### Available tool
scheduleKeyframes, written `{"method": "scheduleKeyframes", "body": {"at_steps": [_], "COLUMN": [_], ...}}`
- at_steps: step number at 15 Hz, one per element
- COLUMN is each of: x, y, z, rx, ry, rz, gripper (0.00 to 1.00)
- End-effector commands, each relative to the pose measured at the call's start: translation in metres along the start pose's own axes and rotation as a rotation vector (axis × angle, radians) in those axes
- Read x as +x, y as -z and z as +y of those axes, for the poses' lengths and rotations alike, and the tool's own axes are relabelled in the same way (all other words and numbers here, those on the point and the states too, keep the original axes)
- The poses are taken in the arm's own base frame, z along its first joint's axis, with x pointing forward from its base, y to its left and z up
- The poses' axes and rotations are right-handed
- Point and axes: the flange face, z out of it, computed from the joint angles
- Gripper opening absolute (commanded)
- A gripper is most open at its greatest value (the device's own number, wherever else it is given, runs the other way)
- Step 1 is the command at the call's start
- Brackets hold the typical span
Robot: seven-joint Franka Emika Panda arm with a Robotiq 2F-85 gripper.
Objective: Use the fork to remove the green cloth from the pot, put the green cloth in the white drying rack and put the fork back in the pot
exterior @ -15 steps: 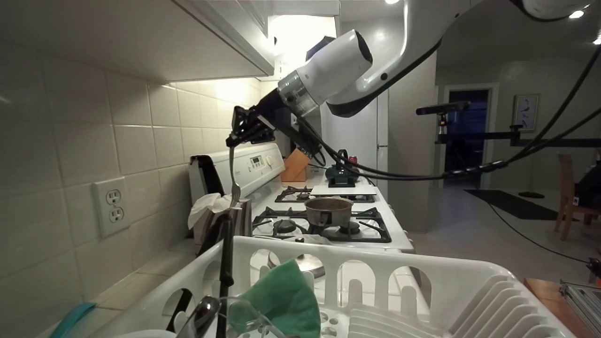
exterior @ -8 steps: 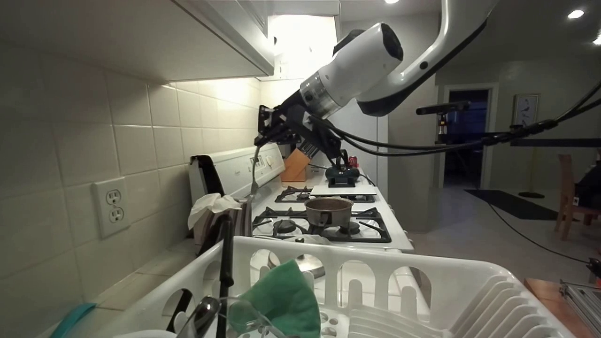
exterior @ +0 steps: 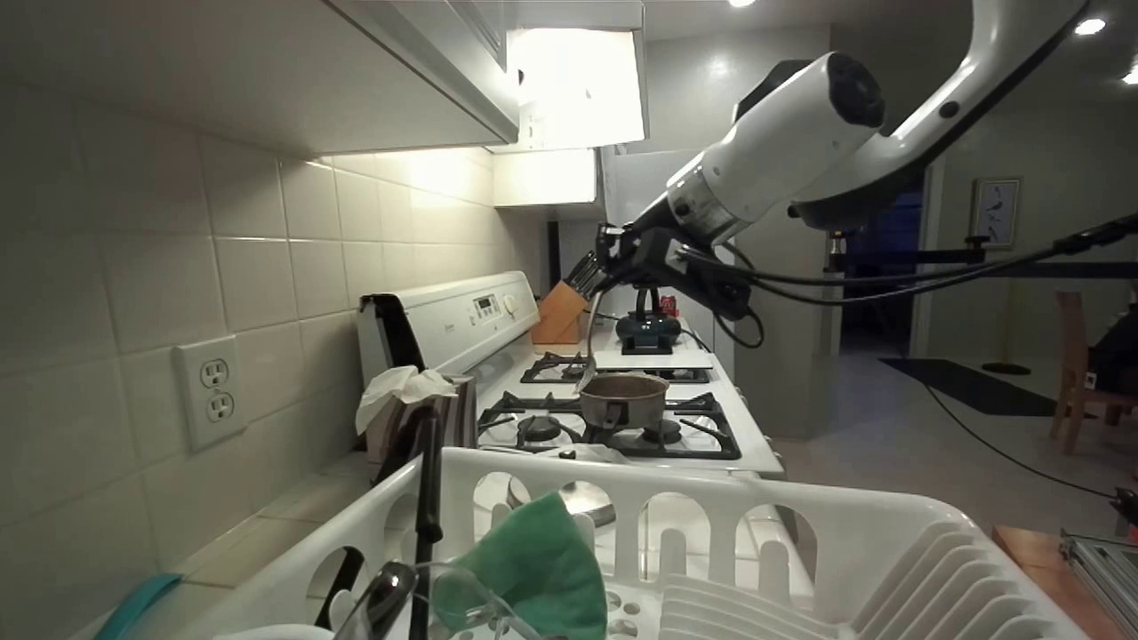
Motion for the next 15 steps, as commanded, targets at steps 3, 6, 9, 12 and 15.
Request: {"method": "scheduleKeyframes", "body": {"at_steps": [3,6,9,12,15], "x": [0.008,0.021,0.037,0.049,0.069], "y": [0.029,0.023,0.005,0.000,0.008], "z": [0.015,0.018,0.032,0.047,0.051], "rx": [0.006,-0.030,-0.103,-0.178,-0.200], "ry": [-0.021,-0.056,-0.097,-0.163,-0.243], "rz": [0.013,0.092,0.184,0.233,0.261], "gripper": [0.06,0.01,0.01,0.01,0.01]}}
